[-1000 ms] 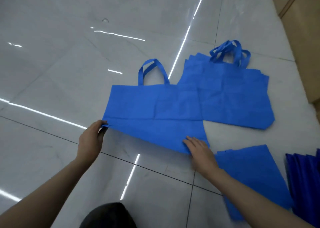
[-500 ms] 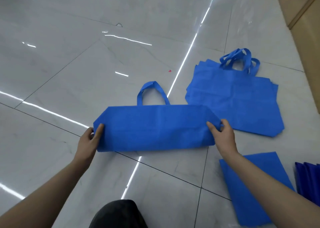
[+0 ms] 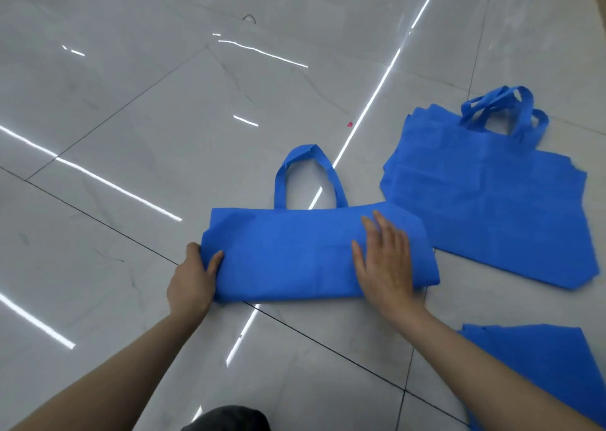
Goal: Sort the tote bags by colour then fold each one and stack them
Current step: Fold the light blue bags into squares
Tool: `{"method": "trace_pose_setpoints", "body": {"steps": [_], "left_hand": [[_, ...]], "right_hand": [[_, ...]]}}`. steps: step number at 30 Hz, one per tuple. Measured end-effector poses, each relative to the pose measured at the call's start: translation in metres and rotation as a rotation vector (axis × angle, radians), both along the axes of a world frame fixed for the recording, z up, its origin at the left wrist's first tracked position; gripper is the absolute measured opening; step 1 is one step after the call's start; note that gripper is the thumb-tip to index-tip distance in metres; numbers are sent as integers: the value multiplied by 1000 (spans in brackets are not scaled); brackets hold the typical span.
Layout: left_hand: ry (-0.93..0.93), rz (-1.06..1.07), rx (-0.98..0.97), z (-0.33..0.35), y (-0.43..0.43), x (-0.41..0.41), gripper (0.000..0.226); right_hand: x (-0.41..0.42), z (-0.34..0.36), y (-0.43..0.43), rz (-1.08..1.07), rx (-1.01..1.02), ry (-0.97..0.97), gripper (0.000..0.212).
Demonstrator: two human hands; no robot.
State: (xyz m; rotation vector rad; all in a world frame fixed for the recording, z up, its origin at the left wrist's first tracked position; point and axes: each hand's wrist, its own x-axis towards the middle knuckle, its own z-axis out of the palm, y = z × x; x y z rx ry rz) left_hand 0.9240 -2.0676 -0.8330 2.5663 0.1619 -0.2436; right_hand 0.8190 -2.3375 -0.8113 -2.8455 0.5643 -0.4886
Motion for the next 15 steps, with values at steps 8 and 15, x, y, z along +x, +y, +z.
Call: {"method": "trace_pose_setpoints", "body": {"steps": [8, 15], "left_hand": [[-511, -454, 262, -14, -42, -8, 45], [-256, -686, 440, -43, -52, -5, 59]], "right_hand": [[27, -49, 64, 124, 16, 492, 53], [45, -45, 71, 253, -30, 403, 53]]}}
